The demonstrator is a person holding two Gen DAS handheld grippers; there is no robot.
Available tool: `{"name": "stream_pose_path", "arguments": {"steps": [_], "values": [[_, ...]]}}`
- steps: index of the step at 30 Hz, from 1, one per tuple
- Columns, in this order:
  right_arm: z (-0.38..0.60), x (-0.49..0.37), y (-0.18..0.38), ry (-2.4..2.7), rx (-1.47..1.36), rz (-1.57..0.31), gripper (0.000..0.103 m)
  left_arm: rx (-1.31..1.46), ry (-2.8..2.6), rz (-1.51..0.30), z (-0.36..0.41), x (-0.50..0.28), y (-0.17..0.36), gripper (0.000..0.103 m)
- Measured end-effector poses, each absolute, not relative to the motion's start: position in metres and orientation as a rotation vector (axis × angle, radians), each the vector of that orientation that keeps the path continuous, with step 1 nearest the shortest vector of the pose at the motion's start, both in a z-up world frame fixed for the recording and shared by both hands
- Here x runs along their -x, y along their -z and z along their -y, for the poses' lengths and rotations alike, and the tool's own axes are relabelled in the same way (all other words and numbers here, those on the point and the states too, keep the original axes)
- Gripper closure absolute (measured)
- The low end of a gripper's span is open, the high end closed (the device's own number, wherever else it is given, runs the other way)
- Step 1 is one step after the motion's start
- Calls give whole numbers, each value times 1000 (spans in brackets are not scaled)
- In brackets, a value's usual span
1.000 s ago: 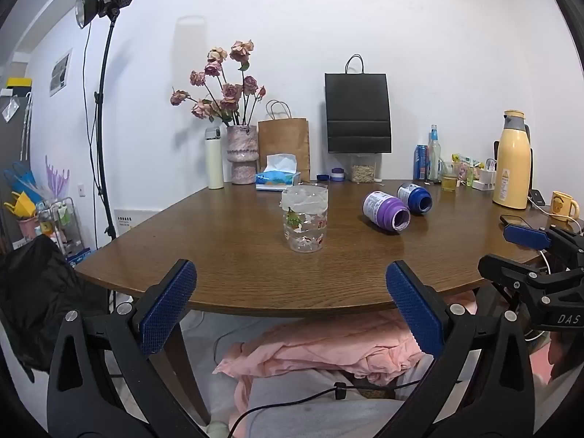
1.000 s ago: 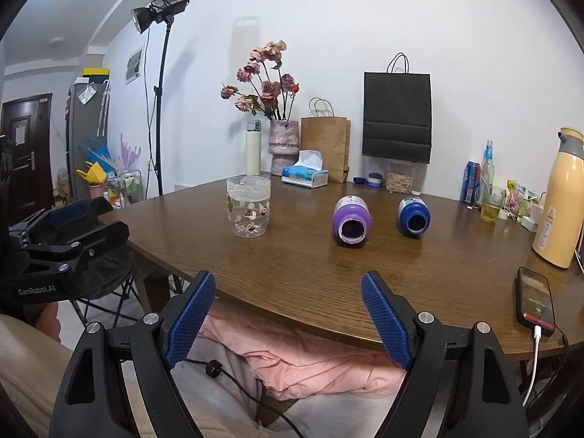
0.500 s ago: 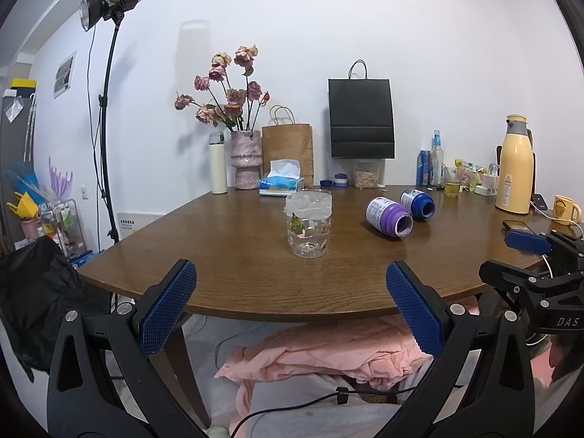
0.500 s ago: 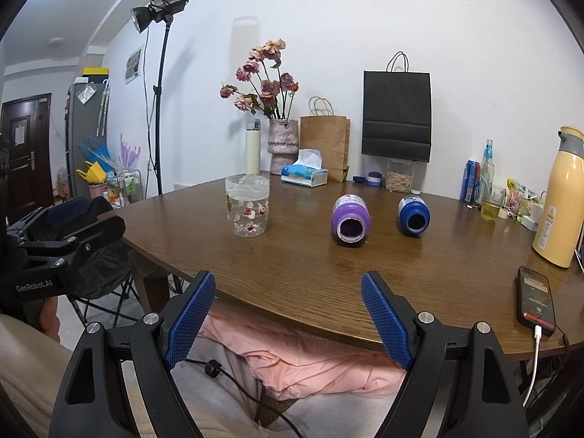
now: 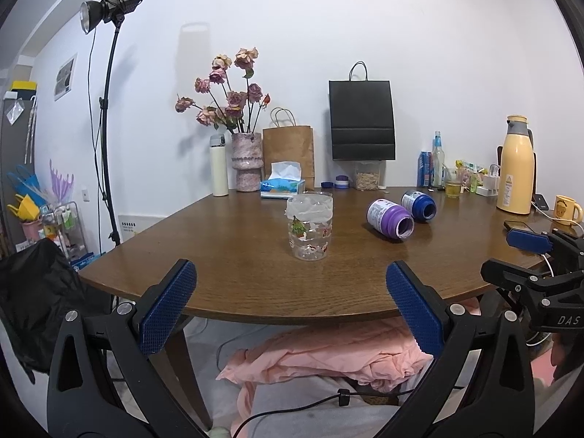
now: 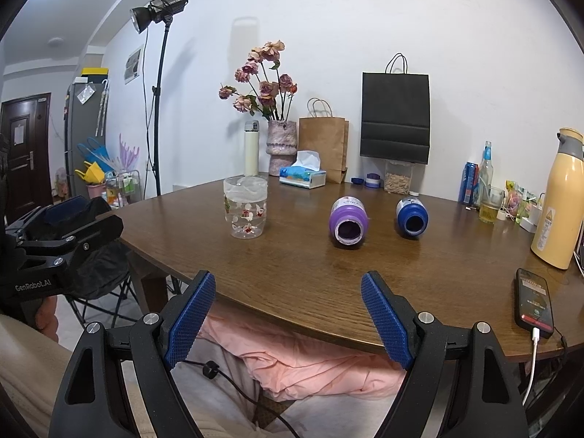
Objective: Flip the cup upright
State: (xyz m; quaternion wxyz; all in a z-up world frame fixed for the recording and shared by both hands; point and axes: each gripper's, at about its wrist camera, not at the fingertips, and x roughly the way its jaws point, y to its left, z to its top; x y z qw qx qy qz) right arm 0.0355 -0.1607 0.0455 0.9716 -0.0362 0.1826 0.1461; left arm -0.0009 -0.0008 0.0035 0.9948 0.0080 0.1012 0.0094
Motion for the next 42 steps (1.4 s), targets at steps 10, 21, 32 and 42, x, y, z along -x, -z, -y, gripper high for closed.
{"name": "stream_pose_path", "arguments": {"steps": [10, 21, 32, 42], "values": [[162, -36, -45, -294, 73, -368, 17, -17, -23, -196, 0, 2, -4, 0], [164, -39, -44, -297, 73, -369, 17, -18, -22, -194, -2, 3, -5, 0], [166, -40, -44, -296, 74, -370, 17, -21, -21, -194, -2, 3, -5, 0], [166, -39, -44, -295, 75, -369, 17, -20, -21, -193, -2, 3, -5, 0]]}}
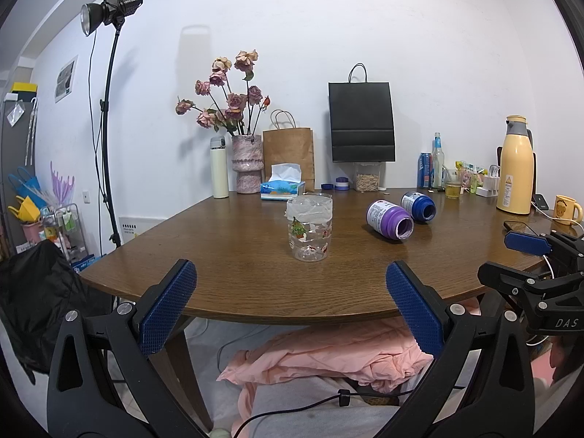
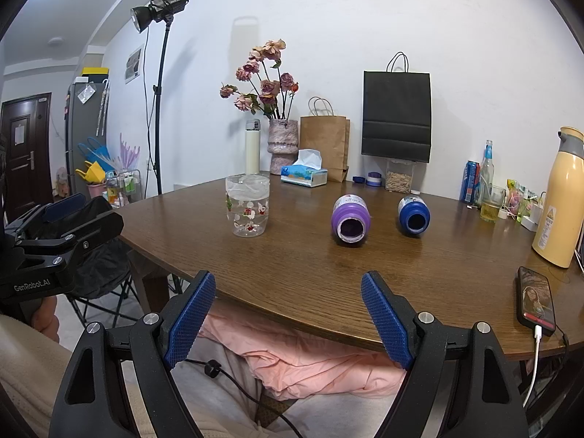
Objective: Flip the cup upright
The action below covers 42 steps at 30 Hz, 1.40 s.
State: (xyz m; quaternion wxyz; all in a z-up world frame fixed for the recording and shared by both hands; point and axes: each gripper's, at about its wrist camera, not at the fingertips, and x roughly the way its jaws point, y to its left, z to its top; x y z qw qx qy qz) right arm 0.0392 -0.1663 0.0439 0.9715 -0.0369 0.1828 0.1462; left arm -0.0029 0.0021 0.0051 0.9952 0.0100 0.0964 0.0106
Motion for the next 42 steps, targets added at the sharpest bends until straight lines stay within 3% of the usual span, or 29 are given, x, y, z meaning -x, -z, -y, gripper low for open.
{"name": "stream_pose_path", "arguments": {"steps": [20, 25, 29, 39, 40, 42], "values": [[174, -57, -49, -249, 88, -360, 17, -24, -4, -219, 2, -35, -10, 0], [189, -124, -67, -219, 64, -381, 17, 40, 15, -307, 9, -101, -24, 0], [198, -198, -70, -246, 37, -523, 13, 116, 67, -350, 15, -138, -32, 0], [198, -327, -26, -246, 70, -779, 13, 94, 101, -501, 31, -190, -23, 0], [199, -332, -22, -246, 62, -798, 27, 96, 98, -509, 30, -191, -21, 0], [202, -340, -16, -267, 36, -834, 33, 107, 94, -525, 28, -194, -18, 0]]}}
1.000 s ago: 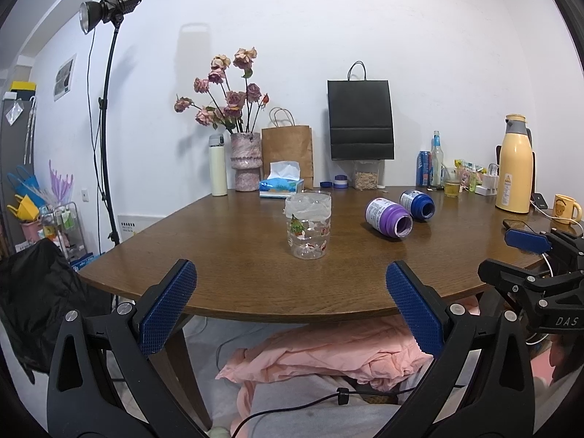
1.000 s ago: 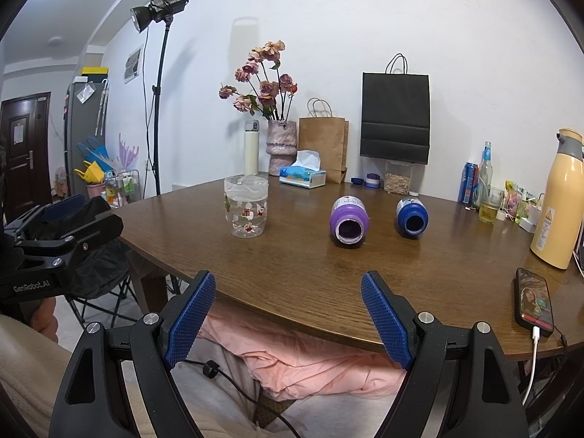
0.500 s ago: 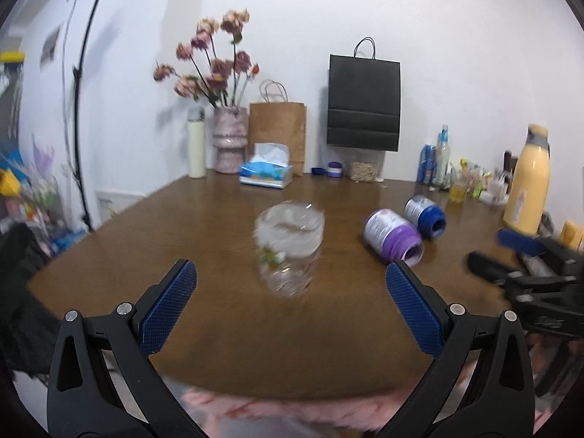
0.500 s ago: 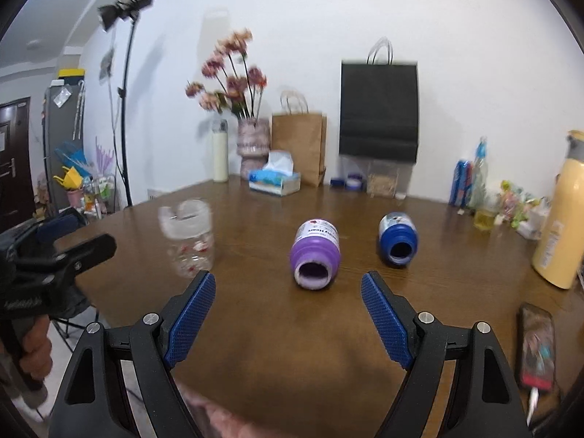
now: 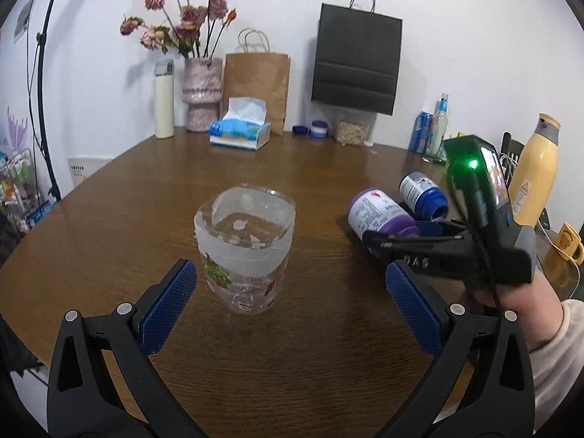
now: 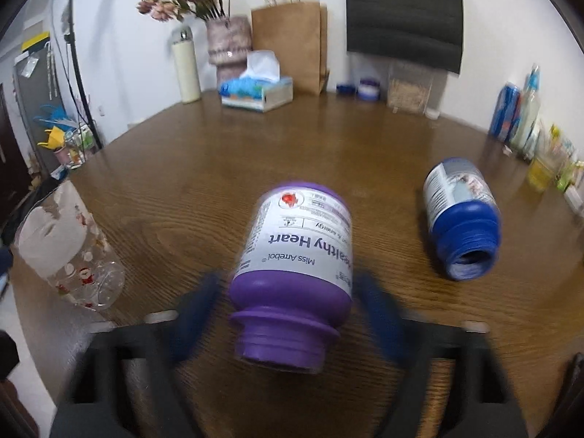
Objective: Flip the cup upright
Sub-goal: 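Reach the right gripper to the lying purple bottle and close on it, then lift the purple bottle with the right gripper toward the left gripper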
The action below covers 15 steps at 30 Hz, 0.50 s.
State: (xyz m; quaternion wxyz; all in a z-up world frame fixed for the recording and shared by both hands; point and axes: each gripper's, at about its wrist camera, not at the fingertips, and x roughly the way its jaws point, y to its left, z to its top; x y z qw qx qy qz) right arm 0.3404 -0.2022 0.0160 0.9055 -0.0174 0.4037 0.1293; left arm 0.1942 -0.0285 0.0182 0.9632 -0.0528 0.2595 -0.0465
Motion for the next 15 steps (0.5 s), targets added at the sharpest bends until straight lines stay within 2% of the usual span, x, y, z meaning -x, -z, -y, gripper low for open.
{"name": "stream_pose_path", "arguments": {"steps": [5, 12, 15], "values": [[205, -328, -17, -341, 14, -839, 33, 135, 98, -569, 25, -198, -12, 0], [190, -227, -20, -608, 99, -803, 33, 168, 118, -616, 27, -191, -4, 0], [185, -212, -20, -632, 119, -787, 33, 192, 163, -628, 33, -195, -3, 2]]}}
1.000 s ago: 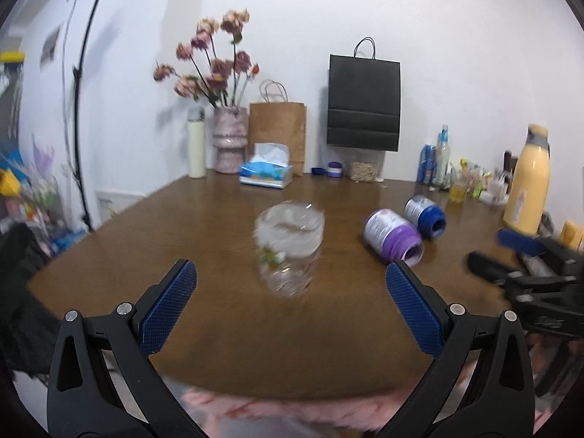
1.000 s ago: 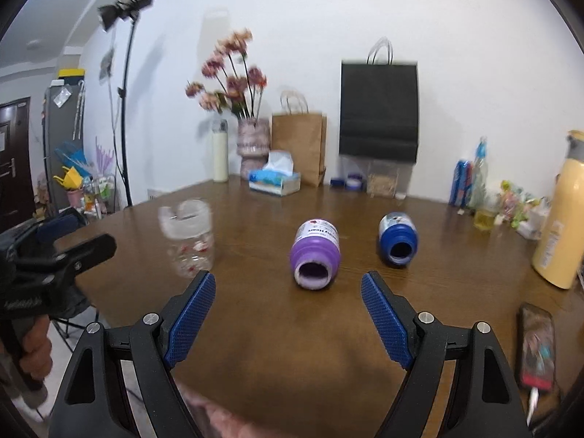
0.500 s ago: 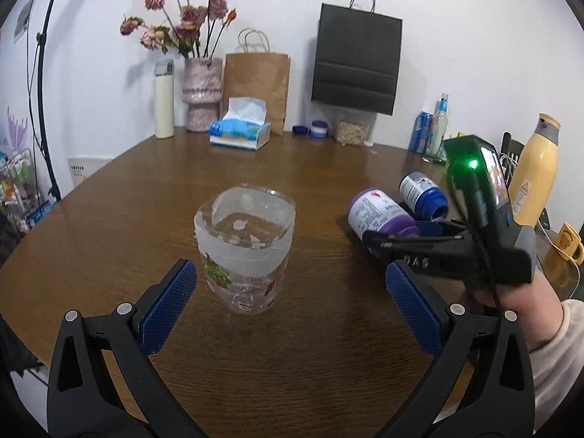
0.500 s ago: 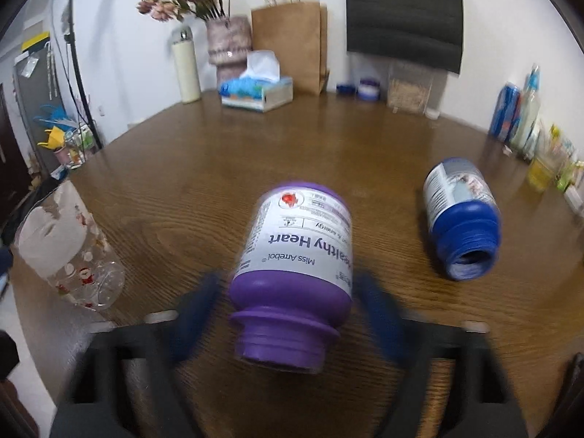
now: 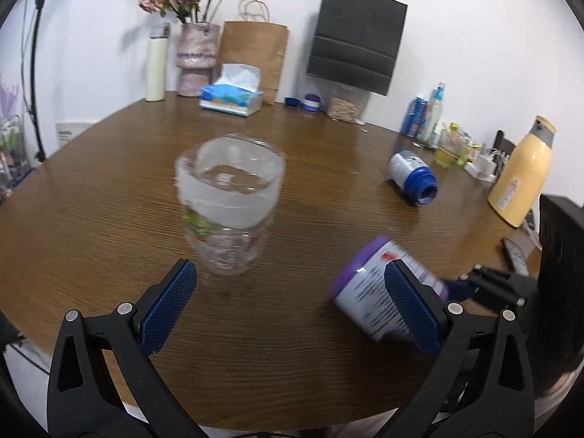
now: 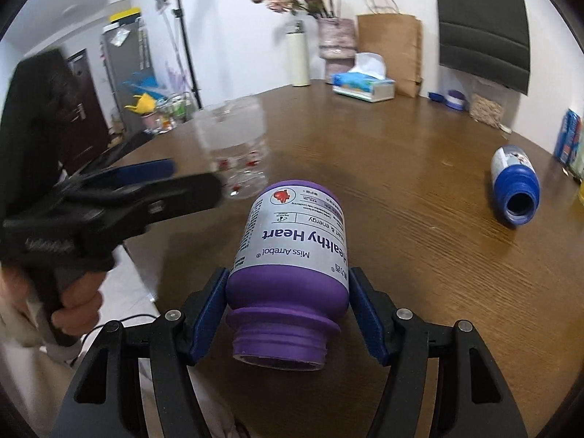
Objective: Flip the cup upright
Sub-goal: 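Lift the purple bottle with the right gripper toward the left gripper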
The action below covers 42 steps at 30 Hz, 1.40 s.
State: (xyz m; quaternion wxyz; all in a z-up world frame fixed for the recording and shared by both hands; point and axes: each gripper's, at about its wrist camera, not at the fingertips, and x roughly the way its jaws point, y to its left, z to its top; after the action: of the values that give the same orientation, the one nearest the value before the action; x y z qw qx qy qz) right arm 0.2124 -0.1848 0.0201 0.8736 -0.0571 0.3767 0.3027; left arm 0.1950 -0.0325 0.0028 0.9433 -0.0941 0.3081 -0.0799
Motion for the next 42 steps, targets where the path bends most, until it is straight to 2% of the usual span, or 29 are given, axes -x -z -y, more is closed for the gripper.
{"name": "stream_pose_path", "arguments": {"steps": [7, 8, 10, 11, 13, 17, 21, 27, 29, 30, 33, 35, 36, 37, 42], "values": [[176, -209, -19, -732, 133, -781, 33, 234, 243, -666, 47, -214, -6, 6], [172, -206, -18, -749, 149, -776, 33, 231, 252, -680, 49, -218, -4, 10], [166, -203, -18, -778, 202, -752, 32, 213, 232, -700, 52, -223, 3, 35], [166, -203, -18, -769, 223, -740, 32, 219, 218, -706, 52, -225, 6, 36], [171, -203, -17, -726, 258, -720, 22, 259, 191, -695, 45, -225, 8, 36], [190, -209, -18, -608, 266, -713, 21, 206, 102, -657, 40, -220, 6, 36], [212, -224, -19, -590, 136, -741, 21, 206, 84, -665, 38, -221, 6, 36], [215, -228, -23, -546, 118, -732, 21, 255, 145, -696, 33, -217, 1, 36], [221, -229, -24, -510, 96, -726, 21, 256, 249, -718, 39, -214, -1, 32], [229, -231, -26, -492, 66, -720, 21, 229, 328, -749, 49, -214, 1, 28], [251, -231, -29, -452, -6, -716, 21, 79, 402, -787, 77, -220, 2, 27], [262, -230, -30, -429, -31, -713, 21, -25, 441, -874, 93, -235, 7, 26], [267, -228, -31, -423, -41, -714, 21, -65, 462, -954, 102, -246, 14, 27], [271, -227, -31, -421, -48, -715, 21, -77, 470, -1002, 106, -254, 19, 41], [280, -223, -25, -408, -75, -729, 21, -139, 488, -979, 119, -258, 12, 43]]}}
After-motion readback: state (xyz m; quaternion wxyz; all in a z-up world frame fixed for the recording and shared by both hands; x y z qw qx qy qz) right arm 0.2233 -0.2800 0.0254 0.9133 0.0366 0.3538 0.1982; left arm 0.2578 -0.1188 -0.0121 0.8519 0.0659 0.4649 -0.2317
